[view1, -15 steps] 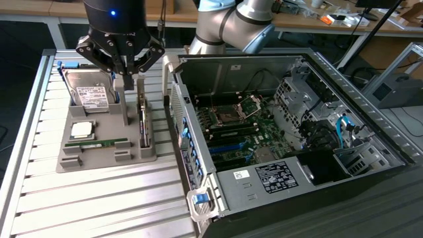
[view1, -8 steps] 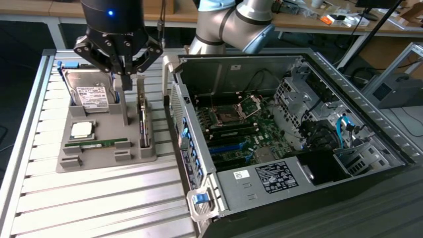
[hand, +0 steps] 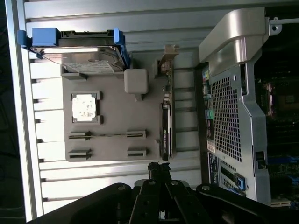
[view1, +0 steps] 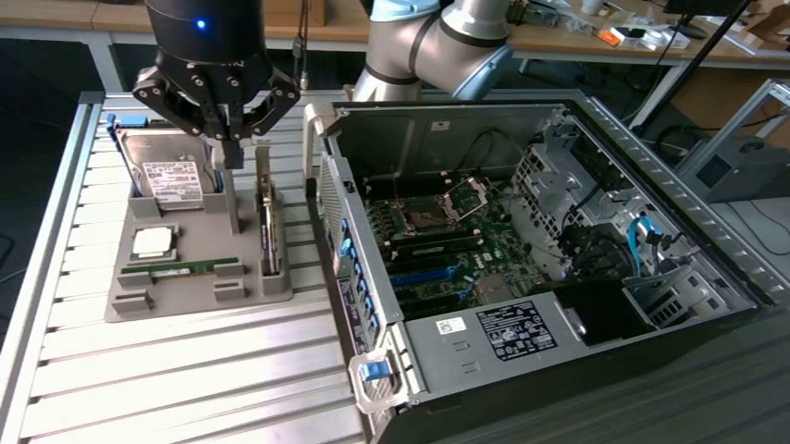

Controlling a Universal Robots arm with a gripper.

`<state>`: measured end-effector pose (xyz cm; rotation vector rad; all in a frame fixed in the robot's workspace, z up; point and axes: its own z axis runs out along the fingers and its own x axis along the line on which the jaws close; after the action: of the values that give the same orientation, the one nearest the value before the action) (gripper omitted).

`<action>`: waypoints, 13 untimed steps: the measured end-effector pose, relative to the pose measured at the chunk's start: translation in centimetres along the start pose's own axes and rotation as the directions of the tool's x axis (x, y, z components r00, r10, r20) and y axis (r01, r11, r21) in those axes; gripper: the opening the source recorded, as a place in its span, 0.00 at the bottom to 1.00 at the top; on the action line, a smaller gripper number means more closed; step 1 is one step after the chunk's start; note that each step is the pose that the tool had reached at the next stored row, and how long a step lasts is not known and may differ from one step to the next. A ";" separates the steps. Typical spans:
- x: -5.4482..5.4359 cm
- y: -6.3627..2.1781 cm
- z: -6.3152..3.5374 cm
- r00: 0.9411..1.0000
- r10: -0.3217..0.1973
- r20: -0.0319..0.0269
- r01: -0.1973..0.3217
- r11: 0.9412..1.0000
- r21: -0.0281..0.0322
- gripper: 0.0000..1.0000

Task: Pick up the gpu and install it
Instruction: 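Reach for the gpu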

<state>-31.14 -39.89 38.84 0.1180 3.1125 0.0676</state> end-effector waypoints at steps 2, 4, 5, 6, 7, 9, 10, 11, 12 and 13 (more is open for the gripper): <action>0.1 -0.01 0.00 1.000 0.000 0.000 0.000 1.000 0.000 0.10; 0.2 -0.01 0.00 1.000 0.000 0.000 0.000 1.000 0.000 0.10; 0.2 -0.02 0.00 1.000 0.000 0.000 0.000 1.000 0.000 0.10; 0.3 -0.02 0.00 1.000 0.000 0.000 0.000 1.000 0.000 0.10; 0.3 -0.02 0.01 1.000 0.000 0.000 0.000 1.000 0.000 0.10; 0.4 -0.03 0.00 1.000 0.000 0.000 0.000 1.000 0.000 0.10; 0.4 -0.03 0.01 1.000 0.000 0.000 0.000 1.000 0.000 0.10; 0.5 -0.04 0.01 1.000 0.000 0.000 0.000 1.000 0.000 0.10; 0.5 -0.04 0.01 1.000 0.000 0.000 0.000 1.000 0.000 0.10; 0.6 -0.04 0.01 1.000 0.000 0.000 0.000 1.000 0.000 0.10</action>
<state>-31.72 -39.89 38.82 0.1181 3.1125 0.0676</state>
